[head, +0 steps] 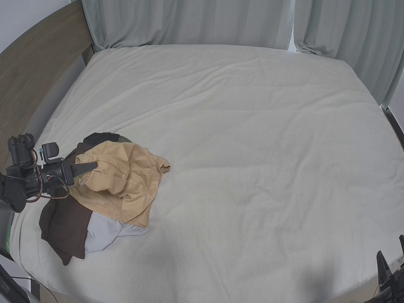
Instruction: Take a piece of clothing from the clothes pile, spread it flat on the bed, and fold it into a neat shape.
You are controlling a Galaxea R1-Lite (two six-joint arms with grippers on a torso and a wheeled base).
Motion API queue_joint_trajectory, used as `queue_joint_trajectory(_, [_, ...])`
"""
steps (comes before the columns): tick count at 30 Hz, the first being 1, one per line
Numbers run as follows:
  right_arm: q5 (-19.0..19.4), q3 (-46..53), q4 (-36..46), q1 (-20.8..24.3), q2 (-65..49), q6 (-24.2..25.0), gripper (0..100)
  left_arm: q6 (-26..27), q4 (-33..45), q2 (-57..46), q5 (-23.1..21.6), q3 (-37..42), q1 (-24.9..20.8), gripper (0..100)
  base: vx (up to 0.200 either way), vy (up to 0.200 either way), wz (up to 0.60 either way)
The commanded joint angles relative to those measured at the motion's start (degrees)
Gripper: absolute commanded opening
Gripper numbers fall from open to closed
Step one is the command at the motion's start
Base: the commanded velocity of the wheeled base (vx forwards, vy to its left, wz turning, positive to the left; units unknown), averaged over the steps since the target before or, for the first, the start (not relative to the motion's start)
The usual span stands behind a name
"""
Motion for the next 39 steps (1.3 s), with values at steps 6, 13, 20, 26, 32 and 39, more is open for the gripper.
queue_joint_trajectory(6, [0.01, 0.92, 0.00, -0.01, -0.93, -0.01, 100, -2.37, -0.40, -5.56, 0.00, 2.66, 0.02, 0, 0.000, 0.000, 0.00])
queue_joint_trajectory(13, [0.01, 0.92, 0.00, -0.01, -0.93, -0.01, 100, -3.86, -1.27, -7.31, 0.00, 5.04, -0.42, 0, 0.000, 0.000, 0.00])
queue_joint_trajectory(20, [0.01, 0.92, 0.00, 0.08, -0.93, -0.01, 100, -11.69, -1.27, -12.06, 1.40, 5.83, -2.45, 0, 0.000, 0.000, 0.00])
queue_joint_trajectory(26, [0.01, 0.92, 0.00, -0.01, -0.93, -0.10, 100, -17.14, -1.36, -15.05, 4.39, 6.00, -4.82, 0, 0.000, 0.000, 0.00])
queue_joint_trajectory(32, [0.01, 0.92, 0.00, 0.08, -0.93, -0.10, 100, -21.53, -1.36, -18.48, 4.83, 7.06, -7.72, 0, 0.000, 0.000, 0.00])
queue_joint_trajectory(39, [0.01, 0.92, 0.00, 0.08, -0.93, -0.10, 100, -25.22, -1.36, -20.32, 10.89, 7.41, -12.20, 0, 0.000, 0.000, 0.00])
